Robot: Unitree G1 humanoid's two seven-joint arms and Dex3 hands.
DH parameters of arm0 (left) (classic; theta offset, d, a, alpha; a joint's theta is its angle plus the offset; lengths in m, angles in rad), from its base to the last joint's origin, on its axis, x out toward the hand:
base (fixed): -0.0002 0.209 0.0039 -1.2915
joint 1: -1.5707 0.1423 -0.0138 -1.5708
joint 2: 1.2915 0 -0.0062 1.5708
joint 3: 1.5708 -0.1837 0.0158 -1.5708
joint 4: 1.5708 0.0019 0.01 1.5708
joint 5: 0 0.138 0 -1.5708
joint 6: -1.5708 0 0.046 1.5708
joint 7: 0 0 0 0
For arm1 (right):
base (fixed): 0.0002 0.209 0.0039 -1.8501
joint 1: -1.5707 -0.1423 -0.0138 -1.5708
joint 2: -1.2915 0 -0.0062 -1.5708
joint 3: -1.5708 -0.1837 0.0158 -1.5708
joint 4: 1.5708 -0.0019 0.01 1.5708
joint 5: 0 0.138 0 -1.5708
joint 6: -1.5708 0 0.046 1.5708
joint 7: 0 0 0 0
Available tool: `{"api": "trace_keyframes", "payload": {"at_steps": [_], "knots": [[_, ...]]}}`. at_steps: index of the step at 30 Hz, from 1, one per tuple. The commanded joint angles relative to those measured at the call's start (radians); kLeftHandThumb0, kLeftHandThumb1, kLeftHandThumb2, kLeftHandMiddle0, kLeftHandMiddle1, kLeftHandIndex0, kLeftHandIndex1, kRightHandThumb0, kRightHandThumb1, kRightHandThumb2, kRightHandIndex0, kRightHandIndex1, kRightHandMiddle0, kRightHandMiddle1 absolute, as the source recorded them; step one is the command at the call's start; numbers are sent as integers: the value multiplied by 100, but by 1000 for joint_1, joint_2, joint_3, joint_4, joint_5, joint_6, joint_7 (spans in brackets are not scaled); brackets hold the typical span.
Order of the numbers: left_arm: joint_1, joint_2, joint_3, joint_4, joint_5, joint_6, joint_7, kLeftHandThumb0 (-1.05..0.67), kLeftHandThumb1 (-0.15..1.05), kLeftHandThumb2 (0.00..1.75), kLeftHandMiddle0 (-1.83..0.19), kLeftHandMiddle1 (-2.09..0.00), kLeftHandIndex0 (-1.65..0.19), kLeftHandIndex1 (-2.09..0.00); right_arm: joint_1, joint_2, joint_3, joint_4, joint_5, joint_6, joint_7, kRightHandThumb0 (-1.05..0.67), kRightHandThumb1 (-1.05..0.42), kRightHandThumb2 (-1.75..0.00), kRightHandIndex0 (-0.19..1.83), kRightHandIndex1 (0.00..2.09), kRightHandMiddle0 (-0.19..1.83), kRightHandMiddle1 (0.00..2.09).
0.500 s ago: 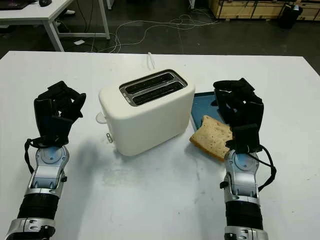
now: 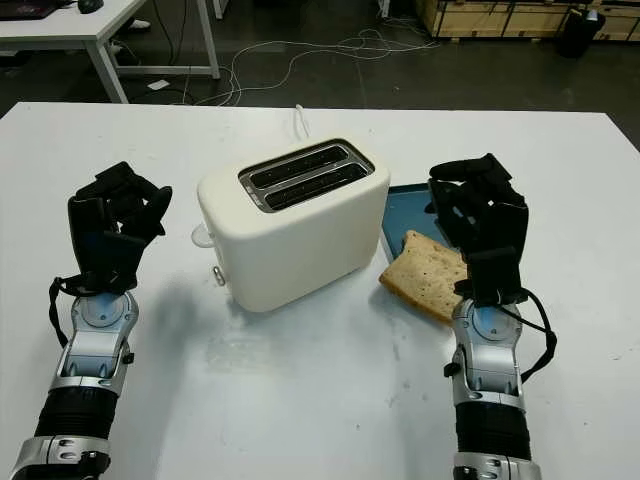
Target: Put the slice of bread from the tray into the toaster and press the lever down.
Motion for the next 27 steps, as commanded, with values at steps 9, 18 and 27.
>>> {"api": "trace_keyframes", "payload": {"at_steps": [9, 18, 27], "knots": [[-18, -7, -16, 12, 4, -25, 2, -98, 92, 21, -118, -158, -95, -144, 402, -231, 19, -459, -639, -20, -64, -55, -87, 0, 67, 38, 73, 2], [-22, -12, -15, 13, -3, -21, 3, -98, 91, 21, -117, -159, -94, -145, 530, -283, 40, -548, -797, 29, 7, -63, -84, 0, 48, 4, 43, 0], [-22, -10, -13, 13, -5, -27, 3, -97, 92, 21, -116, -161, -93, -146, 502, -285, 129, -480, -967, 138, -7, -73, -85, -1, 26, 0, 27, 0]]}}
